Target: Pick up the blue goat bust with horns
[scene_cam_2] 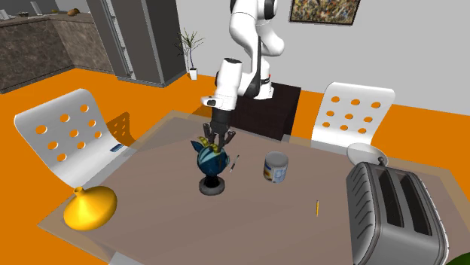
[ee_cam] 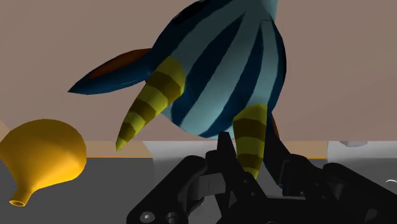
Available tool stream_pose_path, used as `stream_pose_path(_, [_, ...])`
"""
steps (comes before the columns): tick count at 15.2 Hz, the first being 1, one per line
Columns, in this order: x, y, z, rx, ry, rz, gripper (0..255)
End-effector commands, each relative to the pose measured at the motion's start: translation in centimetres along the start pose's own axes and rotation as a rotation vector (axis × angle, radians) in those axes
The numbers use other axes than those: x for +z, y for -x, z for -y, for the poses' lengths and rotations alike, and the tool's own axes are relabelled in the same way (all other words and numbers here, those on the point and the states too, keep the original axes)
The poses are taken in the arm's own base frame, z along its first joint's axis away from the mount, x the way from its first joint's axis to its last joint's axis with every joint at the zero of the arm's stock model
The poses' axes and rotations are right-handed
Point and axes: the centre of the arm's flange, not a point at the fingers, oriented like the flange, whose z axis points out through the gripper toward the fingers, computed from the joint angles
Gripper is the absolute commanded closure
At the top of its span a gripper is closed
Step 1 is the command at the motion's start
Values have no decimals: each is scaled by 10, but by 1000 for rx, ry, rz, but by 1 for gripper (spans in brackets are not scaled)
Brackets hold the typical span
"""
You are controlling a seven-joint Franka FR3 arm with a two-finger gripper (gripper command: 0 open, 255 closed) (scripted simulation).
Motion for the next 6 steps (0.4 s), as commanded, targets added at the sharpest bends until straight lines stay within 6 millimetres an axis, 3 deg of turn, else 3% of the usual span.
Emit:
stream_pose_path(1, [-10, -6, 0, 0, 0, -3, 255])
stream_pose_path(6, [-25, -13, 0, 0, 0, -3, 255])
